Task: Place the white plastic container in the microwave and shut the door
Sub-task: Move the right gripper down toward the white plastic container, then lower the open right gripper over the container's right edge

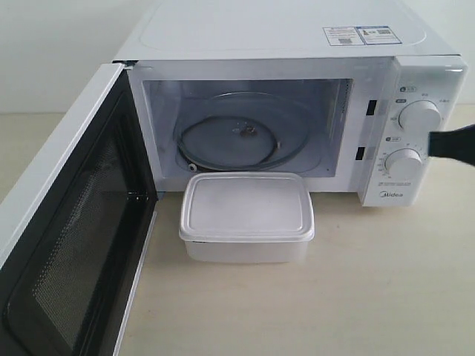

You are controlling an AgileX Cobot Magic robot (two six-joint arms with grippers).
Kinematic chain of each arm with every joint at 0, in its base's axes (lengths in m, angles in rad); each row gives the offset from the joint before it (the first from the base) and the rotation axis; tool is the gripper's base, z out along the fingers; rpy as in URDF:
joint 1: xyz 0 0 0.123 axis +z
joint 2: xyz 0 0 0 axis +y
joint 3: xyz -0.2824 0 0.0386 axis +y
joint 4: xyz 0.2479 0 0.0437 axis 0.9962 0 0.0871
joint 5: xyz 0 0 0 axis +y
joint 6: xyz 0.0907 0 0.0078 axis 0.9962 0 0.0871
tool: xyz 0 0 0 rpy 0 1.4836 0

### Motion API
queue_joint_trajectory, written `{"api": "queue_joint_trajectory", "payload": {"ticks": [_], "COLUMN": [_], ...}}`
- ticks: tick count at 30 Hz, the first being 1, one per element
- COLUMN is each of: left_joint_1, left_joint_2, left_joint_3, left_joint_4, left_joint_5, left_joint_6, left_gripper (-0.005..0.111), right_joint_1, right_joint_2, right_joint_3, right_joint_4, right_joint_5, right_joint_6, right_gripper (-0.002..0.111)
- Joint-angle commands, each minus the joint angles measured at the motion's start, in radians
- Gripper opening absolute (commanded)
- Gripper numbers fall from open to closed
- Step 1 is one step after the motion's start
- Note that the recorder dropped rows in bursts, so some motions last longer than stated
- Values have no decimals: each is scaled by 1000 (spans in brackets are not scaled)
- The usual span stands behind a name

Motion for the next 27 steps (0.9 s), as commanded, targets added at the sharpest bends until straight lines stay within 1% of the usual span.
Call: {"api": "queue_joint_trajectory", "payload": {"ticks": [1,2,3,4,5,6,7,8,12,15,19,22,24,25,26,27], "left_joint_1": [3,3,3,3,3,3,3,3,3,3,3,3,3,3,3,3], "left_joint_2": [-2,-2,-2,-2,-2,-2,-2,-2,-2,-2,-2,-2,-2,-2,-2,-2], "left_joint_3": [3,3,3,3,3,3,3,3,3,3,3,3,3,3,3,3], "left_joint_4": [-2,-2,-2,-2,-2,-2,-2,-2,-2,-2,-2,-2,-2,-2,-2,-2], "left_joint_5": [0,0,0,0,0,0,0,0,0,0,0,0,0,0,0,0], "left_joint_6": [-1,-1,-1,-1,-1,-1,-1,-1,-1,-1,-1,-1,-1,-1,-1,-1], "left_gripper": [4,4,4,4,4,4,4,4,4,4,4,4,4,4,4,4], "right_joint_1": [183,205,207,207,207,209,211,211,211,211,211,211,211,211,211,211], "right_joint_2": [124,174,198,235,250,273,294,316,405,457,492,500,500,500,500,500], "right_joint_3": [-67,-67,-67,-63,-56,-35,-14,-3,6,6,6,6,6,6,6,6], "right_joint_4": [366,571,714,1012,1159,1389,1523,1581,1631,1770,1966,2195,2391,2459,2595,2641], "right_joint_5": [4,-69,-109,-181,-221,-303,-355,-394,-409,-403,-371,-339,-300,-271,-206,-172], "right_joint_6": [-323,-464,-567,-808,-920,-1117,-1245,-1282,-1287,-1299,-1447,-1701,-1896,-1966,-2108,-2171], "right_gripper": [0,0,0,0,0,0,0,0,0,0,0,0,0,0,0,0]}}
